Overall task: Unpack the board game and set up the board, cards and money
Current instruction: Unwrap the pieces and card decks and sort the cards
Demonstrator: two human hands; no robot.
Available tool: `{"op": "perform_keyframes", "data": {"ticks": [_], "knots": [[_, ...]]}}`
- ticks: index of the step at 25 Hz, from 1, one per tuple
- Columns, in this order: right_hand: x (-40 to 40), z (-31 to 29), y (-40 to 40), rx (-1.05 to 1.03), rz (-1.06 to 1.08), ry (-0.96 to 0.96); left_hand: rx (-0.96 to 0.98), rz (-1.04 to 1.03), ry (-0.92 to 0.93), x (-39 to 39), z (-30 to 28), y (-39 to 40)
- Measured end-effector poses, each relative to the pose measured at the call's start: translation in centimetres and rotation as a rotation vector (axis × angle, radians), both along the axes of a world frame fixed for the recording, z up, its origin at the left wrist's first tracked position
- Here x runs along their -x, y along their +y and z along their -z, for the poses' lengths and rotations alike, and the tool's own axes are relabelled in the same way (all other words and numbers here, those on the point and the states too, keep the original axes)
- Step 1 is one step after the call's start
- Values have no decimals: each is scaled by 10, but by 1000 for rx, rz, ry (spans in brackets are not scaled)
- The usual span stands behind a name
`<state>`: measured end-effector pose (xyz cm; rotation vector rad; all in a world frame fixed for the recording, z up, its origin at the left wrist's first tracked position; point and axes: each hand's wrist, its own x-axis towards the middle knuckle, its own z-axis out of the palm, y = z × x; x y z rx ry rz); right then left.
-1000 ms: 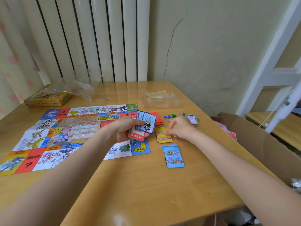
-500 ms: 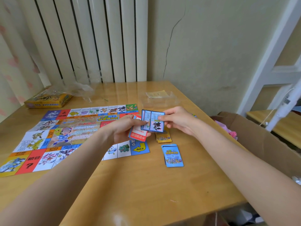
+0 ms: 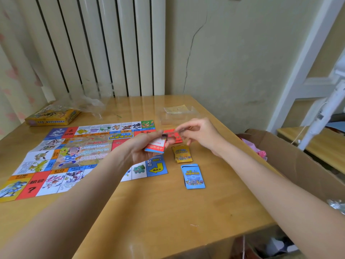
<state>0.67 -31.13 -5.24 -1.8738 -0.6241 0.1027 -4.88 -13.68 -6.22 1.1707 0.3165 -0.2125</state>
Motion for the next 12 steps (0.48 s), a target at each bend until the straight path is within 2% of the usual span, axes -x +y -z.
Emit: {"op": "perform_keyframes", "data": {"ticks": [4, 8, 12], "knots": [[5, -2, -6, 126, -136, 79, -154, -118, -80, 1, -1, 2], [9, -11, -8, -40, -6, 232, -264, -80, -191, 6, -3, -1], [8, -11, -11, 124, -15, 221, -431, 24, -241, 10, -6, -15]]}}
